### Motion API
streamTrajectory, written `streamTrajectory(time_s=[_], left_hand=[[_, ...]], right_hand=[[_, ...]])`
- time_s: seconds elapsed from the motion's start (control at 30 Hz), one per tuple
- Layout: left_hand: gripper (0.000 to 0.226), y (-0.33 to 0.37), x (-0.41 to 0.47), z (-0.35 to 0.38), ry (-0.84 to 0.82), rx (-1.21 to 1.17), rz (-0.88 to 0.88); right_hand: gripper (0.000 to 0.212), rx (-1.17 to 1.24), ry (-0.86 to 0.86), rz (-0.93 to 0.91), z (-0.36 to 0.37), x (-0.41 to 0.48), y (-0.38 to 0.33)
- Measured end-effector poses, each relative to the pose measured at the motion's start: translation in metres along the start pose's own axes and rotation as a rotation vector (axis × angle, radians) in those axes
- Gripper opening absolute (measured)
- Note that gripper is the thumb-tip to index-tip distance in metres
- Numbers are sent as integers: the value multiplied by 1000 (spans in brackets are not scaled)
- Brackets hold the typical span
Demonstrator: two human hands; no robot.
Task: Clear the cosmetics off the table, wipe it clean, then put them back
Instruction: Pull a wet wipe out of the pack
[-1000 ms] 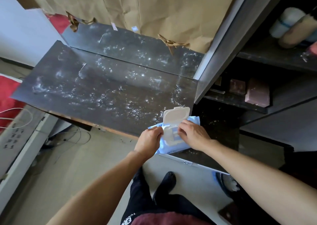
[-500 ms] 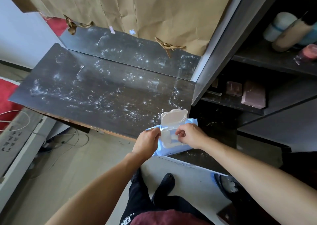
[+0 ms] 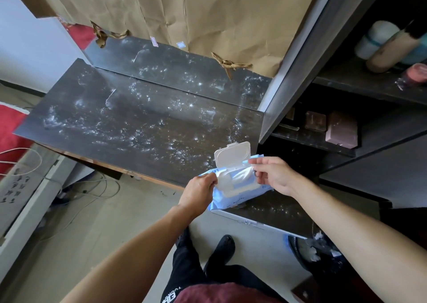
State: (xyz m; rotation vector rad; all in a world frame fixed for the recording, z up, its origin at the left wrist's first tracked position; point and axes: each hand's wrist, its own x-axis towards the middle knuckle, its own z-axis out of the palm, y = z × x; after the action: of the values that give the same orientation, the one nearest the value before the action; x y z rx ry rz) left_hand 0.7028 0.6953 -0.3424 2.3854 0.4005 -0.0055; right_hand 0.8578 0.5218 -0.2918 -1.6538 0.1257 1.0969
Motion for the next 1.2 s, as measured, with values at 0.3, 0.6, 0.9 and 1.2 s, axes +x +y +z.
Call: streamTrajectory(time_s=[0.3,0.6,0.9,1.2], left_hand=[[9,6,0,-2,16,11,-6],[10,10,-2,-3,23,25,-1],[10,10,-4,-4,7,45,-17],[10,10,-2,-5,1,52,-16]], right_hand=[[22,-639,217,-368,20,-1,11],[12,-1234,62,-162,25,-8,-7],[17,-1119,-11,-120,17,2,8],[12,-1081,-31,-134,19,3,15]])
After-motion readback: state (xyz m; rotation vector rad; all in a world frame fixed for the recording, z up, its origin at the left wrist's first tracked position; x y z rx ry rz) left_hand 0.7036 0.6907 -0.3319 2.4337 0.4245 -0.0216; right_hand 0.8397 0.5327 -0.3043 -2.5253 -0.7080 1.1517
